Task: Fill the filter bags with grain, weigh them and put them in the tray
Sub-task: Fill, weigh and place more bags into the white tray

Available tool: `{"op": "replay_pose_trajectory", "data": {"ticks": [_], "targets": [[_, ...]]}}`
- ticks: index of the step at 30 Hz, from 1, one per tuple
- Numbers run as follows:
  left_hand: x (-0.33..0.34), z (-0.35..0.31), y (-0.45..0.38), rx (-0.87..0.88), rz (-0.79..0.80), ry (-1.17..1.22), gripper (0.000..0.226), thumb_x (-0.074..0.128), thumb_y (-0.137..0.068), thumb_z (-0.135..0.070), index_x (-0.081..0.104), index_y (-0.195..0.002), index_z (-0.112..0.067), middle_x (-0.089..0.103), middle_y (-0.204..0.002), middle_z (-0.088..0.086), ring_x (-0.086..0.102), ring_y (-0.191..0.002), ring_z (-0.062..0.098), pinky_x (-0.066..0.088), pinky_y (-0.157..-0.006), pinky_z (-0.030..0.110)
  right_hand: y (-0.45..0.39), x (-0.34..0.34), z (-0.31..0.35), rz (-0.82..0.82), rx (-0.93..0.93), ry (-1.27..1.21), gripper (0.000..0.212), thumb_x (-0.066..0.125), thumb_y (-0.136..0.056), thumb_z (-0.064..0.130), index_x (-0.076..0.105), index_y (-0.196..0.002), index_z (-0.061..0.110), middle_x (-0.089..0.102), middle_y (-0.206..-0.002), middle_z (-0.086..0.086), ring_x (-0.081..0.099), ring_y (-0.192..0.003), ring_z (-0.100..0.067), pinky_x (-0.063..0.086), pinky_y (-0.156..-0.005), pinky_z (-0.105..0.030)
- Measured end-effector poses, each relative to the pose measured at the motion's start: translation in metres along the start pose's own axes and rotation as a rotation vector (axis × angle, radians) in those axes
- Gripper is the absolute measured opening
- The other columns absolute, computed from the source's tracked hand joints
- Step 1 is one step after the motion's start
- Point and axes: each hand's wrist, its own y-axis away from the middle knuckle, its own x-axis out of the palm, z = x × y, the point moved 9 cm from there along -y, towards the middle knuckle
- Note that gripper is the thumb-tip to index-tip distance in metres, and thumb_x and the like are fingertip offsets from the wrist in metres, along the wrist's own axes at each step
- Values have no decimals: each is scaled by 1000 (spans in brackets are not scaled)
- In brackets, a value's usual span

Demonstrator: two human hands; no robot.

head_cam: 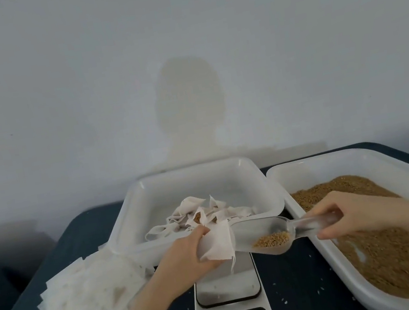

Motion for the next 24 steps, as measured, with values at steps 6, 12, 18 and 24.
{"op": "replay_pose_trajectory", "data": {"ticks": [6, 12, 18, 24], "targets": [[7, -12, 2, 40, 52, -53, 58, 67, -76, -52, 40, -126, -43, 57, -109, -18, 53, -96, 1, 47, -84, 24, -5, 11, 10, 51, -10, 4, 37, 65, -87, 32, 62, -116, 54, 53, -57, 13, 42, -49, -1, 36, -52, -17], [14, -20, 5, 45, 74, 15, 67, 69, -71, -56, 36, -129, -46, 55, -116, -20, 51, -103, 2, 47, -92, 31, -8, 15, 19, 77, -36, -10, 38, 63, -88, 30, 62, -117, 53, 52, -58, 7, 40, -50, -11, 34, -51, -25], [14, -27, 10, 98, 66, -55, 72, 67, -77, -55, 31, -138, -45, 31, -131, -32, 27, -119, -7, 23, -106, 20, -7, 16, 20, 98, -9, 6, 36, 63, -83, 37, 63, -113, 55, 55, -60, 5, 41, -50, -9, 35, -51, -21], [27, -29, 9, 97, 75, -183, 76, 61, -79, -63, 31, -143, -35, 37, -143, -20, 29, -126, -1, 17, -104, 18, -10, 18, 22, 108, 11, 54, 34, 63, -80, 41, 64, -110, 56, 54, -64, 2, 40, -56, -17, 34, -55, -28]]}}
